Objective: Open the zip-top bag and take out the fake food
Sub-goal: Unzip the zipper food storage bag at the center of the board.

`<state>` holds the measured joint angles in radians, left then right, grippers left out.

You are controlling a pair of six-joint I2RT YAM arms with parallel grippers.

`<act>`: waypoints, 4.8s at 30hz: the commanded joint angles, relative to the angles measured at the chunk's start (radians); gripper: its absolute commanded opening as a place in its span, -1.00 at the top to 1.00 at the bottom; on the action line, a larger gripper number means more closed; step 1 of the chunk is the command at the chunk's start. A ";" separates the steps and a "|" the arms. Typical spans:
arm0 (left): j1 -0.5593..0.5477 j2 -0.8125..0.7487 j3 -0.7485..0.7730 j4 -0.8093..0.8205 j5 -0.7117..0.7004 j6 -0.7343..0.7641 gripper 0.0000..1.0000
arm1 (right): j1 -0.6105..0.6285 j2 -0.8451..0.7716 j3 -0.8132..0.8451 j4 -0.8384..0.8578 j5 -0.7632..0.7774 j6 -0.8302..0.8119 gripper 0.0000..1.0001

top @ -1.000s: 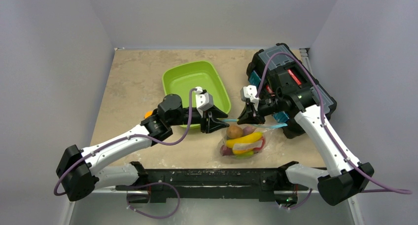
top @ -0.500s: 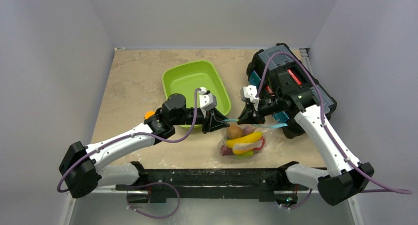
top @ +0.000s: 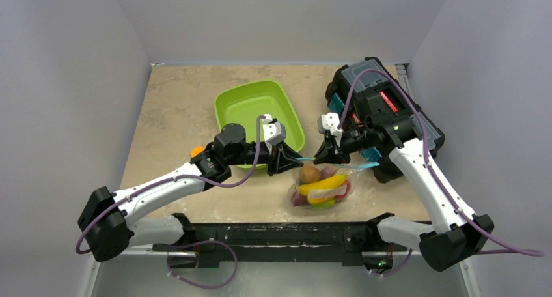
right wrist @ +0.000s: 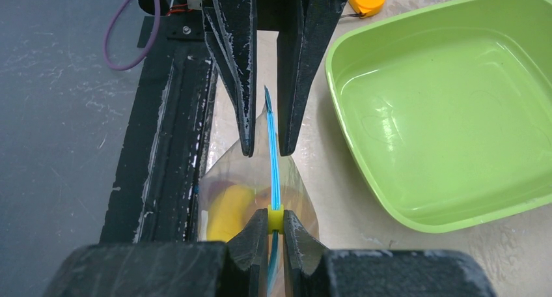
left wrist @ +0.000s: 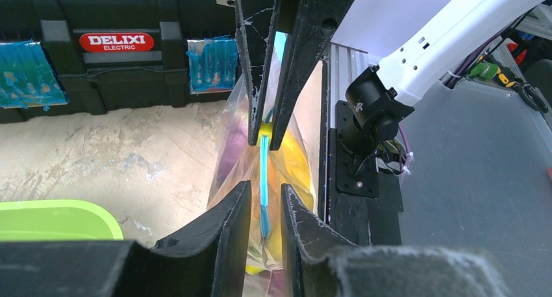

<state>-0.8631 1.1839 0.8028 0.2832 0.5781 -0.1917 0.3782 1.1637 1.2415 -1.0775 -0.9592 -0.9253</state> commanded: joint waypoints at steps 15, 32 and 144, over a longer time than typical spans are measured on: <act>0.007 -0.088 -0.056 0.104 -0.106 -0.014 1.00 | -0.024 -0.025 0.010 -0.016 -0.032 -0.012 1.00; 0.012 -0.211 -0.109 0.007 -0.190 0.068 1.00 | -0.064 -0.043 0.009 -0.018 -0.032 -0.014 1.00; 0.110 -0.367 -0.096 -0.244 0.003 0.182 1.00 | -0.501 -0.050 0.092 -0.314 -0.213 -0.197 -0.81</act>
<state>-0.7593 0.8452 0.6491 0.0635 0.5251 -0.0547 -0.0147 1.1492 1.3182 -1.3781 -1.0382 -1.1851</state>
